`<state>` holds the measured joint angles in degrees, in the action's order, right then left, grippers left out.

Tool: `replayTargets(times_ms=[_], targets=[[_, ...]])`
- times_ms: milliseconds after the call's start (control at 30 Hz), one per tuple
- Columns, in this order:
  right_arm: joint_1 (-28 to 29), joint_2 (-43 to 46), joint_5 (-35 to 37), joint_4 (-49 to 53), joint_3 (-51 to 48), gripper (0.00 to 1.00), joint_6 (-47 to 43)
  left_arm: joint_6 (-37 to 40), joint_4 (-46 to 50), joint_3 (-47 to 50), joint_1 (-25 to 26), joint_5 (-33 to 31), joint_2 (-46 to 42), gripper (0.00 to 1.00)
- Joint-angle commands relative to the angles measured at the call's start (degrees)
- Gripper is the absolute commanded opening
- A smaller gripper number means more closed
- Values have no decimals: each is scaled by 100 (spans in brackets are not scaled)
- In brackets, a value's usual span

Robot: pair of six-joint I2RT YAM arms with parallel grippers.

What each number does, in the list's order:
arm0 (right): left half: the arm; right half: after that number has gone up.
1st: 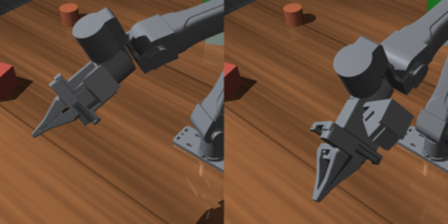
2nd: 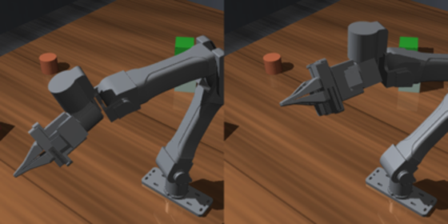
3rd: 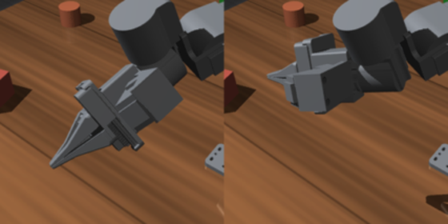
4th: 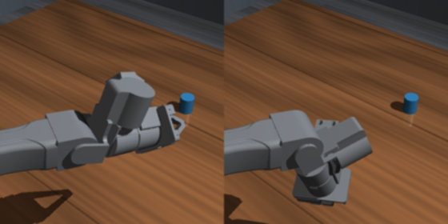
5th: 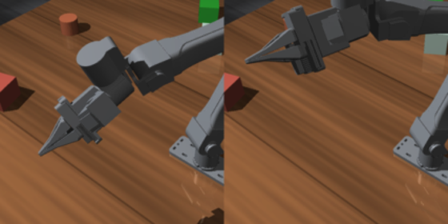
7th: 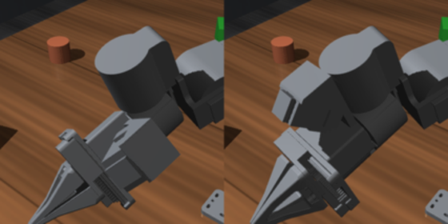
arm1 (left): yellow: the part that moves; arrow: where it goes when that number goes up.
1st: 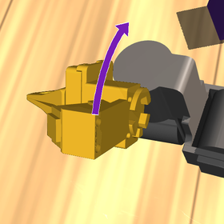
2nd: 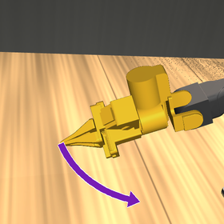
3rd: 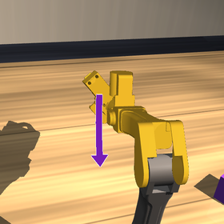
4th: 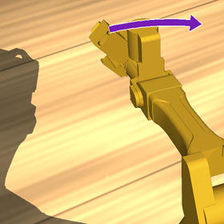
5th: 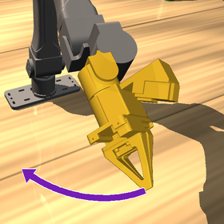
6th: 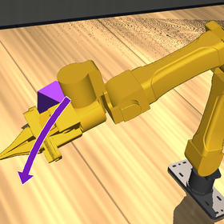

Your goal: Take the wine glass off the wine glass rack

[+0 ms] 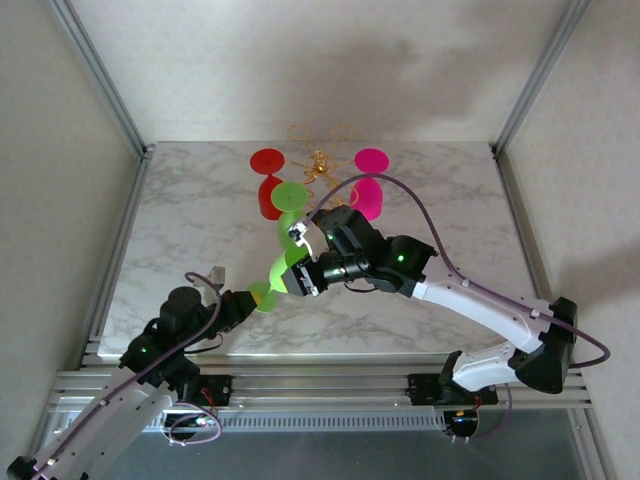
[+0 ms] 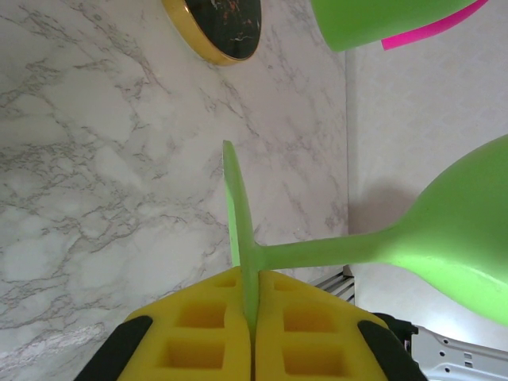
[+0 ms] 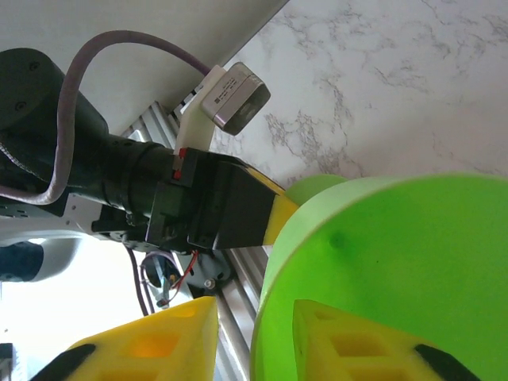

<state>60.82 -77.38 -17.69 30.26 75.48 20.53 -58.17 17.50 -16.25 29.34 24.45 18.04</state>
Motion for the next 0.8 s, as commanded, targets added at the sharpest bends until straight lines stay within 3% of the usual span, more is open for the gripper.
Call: replayTargets(times_ms=[0, 200, 467, 667, 767], targets=[[-20, -75, -120, -8, 120, 22, -48, 48, -230, -10, 36, -50, -27, 0], [-25, -154, -180, 8, 103, 0, -75, 23, -205, -60, 36, -111, 8, 0], [-26, -45, -36, 33, -20, 0, -42, 25, -151, -168, 36, -251, 220, 3], [-24, 72, 93, 111, -75, 0, -10, 48, -122, -296, 36, -343, 315, 32], [-26, 97, 203, 228, -99, 0, -1, 79, -79, -359, 37, -388, 348, 35]])
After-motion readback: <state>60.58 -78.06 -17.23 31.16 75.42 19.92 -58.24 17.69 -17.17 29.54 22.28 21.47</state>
